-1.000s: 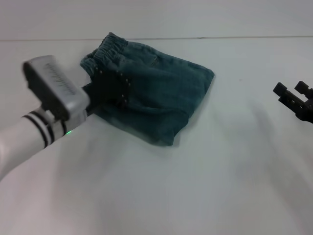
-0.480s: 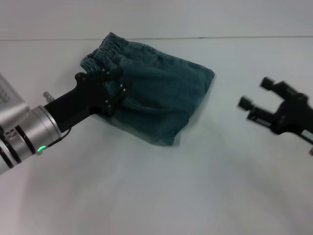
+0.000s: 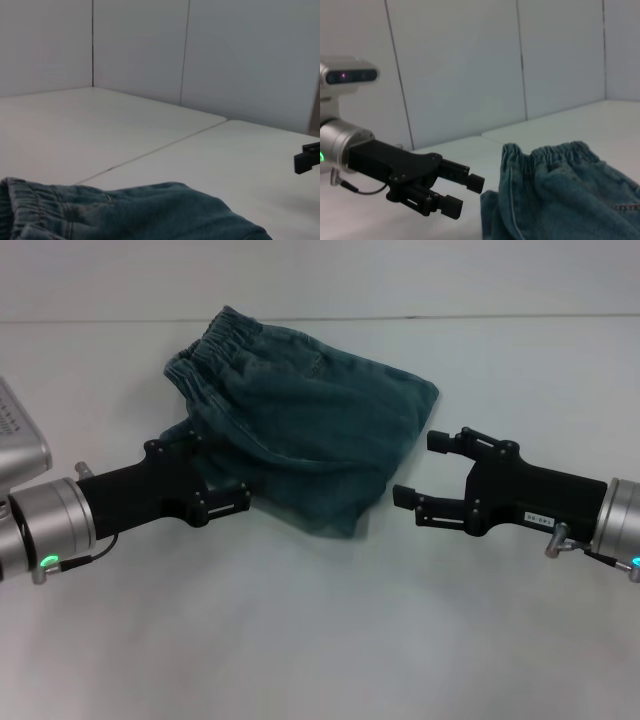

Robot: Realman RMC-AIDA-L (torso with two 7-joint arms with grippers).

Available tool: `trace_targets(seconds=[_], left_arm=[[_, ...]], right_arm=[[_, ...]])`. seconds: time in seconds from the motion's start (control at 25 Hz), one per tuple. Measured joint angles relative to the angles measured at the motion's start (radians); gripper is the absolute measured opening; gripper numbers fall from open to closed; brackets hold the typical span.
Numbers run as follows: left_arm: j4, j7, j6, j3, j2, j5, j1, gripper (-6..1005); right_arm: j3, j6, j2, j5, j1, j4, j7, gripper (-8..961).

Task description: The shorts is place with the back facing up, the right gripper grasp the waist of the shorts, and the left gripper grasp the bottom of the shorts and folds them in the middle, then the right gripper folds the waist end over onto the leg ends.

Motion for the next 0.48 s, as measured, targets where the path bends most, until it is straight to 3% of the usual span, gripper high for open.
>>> trace_targets(seconds=[0.48], left_arm=[[0.003, -0.005, 0.035, -0.005, -0.001, 0.011, 0.011, 888]], right_arm=[[-0.017, 0.035, 0.002, 0.019, 0.010, 0.018, -0.003, 949]])
